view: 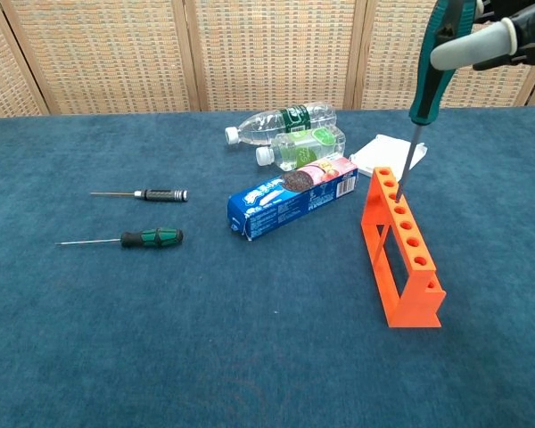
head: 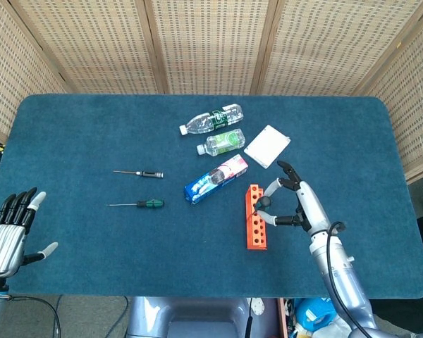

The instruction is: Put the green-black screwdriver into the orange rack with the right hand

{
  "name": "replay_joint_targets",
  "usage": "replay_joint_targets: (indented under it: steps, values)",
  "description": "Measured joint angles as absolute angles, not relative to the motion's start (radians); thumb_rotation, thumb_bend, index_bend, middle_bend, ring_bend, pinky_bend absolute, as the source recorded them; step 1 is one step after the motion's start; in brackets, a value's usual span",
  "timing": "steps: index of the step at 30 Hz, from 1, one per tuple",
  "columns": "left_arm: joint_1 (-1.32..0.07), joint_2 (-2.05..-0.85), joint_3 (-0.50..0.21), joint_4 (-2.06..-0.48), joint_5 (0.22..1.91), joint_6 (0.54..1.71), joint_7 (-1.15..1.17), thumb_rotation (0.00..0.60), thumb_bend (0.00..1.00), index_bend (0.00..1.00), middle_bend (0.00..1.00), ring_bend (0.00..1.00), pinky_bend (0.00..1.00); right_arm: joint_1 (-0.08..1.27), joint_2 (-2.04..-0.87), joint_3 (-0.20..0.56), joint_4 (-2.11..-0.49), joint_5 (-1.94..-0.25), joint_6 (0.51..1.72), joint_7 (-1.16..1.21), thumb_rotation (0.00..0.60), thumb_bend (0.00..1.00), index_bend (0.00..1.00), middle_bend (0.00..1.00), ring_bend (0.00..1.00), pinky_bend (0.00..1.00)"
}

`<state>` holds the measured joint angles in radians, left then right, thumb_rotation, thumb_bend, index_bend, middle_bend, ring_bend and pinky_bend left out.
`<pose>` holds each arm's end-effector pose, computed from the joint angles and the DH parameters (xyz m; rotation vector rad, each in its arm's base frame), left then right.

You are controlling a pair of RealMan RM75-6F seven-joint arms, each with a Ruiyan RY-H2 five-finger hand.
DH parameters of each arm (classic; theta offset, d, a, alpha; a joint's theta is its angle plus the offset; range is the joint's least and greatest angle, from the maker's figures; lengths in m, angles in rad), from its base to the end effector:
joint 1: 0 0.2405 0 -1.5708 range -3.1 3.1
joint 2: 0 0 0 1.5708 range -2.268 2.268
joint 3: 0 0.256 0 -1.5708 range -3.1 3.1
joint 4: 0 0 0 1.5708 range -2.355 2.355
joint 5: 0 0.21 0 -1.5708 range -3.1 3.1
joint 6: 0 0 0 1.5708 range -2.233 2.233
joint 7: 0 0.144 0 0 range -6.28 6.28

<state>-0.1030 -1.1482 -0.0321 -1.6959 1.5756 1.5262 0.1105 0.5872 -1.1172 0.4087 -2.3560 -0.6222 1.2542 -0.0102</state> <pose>-0.2773 0.1801 0.1427 -1.4478 -0.8433 -0.9794 -0.0931 -0.2735 0.1232 1.1354 -1.8042 1.3626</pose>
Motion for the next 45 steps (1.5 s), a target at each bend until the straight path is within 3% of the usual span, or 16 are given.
replay_joint_targets:
  steps: [45]
  values:
    - [-0.103,-1.152,-0.027,-1.697,1.58,1.522,0.124,0.6,0.0,0.0,0.0,0.0,0.0,0.627,-1.16,0.409,-2.3,-0.58,1.228,-0.002,0.6,0.19,0.69,0.04,0.0,0.0]
